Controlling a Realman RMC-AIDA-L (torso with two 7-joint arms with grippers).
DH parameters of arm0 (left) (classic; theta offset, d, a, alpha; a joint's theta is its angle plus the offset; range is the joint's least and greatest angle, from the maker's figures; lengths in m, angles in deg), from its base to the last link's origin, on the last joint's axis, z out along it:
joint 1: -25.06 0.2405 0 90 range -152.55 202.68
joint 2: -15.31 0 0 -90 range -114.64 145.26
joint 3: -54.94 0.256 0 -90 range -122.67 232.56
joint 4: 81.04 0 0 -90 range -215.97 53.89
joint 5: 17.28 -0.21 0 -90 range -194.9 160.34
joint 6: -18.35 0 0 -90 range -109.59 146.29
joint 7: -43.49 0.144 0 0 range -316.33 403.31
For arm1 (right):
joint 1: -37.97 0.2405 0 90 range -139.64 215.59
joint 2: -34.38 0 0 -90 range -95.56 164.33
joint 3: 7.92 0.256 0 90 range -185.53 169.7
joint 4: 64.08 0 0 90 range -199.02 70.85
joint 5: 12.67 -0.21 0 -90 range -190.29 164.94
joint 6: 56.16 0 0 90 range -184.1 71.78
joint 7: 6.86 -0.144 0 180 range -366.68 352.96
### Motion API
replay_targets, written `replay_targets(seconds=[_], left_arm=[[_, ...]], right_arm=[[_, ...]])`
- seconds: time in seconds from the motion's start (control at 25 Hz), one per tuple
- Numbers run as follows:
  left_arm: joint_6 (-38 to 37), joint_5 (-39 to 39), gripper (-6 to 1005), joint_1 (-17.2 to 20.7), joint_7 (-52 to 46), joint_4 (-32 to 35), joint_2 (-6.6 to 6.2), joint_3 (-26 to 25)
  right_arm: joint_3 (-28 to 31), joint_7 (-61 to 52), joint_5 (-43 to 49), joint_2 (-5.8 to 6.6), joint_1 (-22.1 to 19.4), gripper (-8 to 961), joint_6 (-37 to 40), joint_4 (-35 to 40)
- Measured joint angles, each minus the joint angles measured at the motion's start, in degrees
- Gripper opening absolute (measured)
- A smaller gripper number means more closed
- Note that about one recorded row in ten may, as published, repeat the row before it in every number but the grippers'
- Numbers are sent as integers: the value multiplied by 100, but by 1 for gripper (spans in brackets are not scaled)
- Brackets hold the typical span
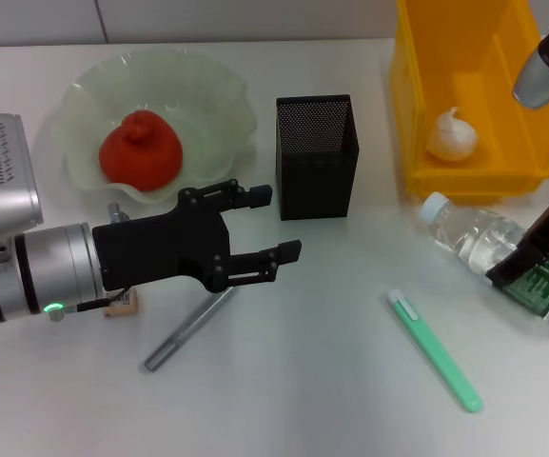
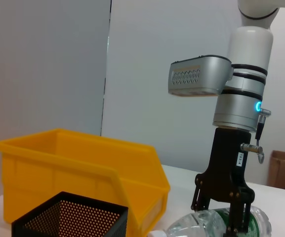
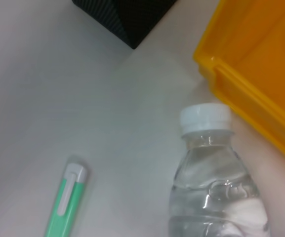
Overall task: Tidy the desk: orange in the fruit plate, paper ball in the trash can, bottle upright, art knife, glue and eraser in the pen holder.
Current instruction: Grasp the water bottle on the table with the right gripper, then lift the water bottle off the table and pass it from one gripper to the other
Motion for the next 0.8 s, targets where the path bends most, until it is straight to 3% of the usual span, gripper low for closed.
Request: replay_targets(seconds=[0.56,0.8], left_arm=[[0,0,784,27,75,0,0,-3],[0,3,785,34,75,0,0,-2]], right_arm=[[30,1,-252,0,-119,689,33,262],[2,43,-867,-4,-566,689,305,1013]])
